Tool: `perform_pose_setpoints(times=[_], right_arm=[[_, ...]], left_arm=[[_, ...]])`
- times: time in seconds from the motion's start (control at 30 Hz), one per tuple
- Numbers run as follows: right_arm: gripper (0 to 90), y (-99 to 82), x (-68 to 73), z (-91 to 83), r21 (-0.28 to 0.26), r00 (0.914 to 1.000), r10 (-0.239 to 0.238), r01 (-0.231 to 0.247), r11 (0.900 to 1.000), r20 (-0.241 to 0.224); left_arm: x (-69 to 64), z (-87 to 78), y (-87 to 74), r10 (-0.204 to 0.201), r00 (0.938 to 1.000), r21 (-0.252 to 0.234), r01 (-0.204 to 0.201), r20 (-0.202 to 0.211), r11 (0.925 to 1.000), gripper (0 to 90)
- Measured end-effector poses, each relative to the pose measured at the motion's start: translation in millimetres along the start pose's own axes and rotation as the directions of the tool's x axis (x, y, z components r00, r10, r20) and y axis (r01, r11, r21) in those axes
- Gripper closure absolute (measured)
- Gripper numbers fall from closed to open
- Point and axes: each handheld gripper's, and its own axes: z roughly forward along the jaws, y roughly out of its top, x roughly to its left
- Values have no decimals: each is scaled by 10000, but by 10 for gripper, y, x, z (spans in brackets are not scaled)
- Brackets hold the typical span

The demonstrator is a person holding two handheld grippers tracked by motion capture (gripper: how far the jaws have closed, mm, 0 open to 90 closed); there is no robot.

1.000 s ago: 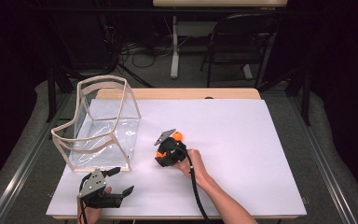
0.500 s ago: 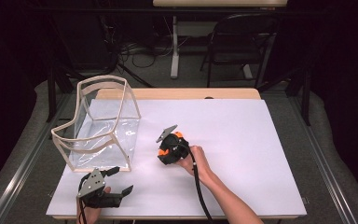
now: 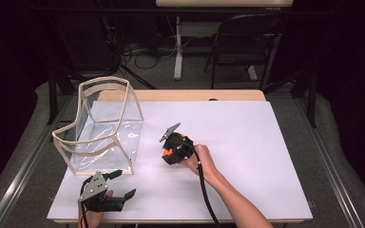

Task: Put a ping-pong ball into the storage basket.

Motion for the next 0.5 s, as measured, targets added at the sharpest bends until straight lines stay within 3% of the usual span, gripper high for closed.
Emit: perform_pose_setpoints(times=[0.5], right_arm=[[509,96,-39,-73,122,9999,-77,78,9999,-75]], left_arm=[[-1,6,-3,-8,10000,-6,8,10,10000,160]])
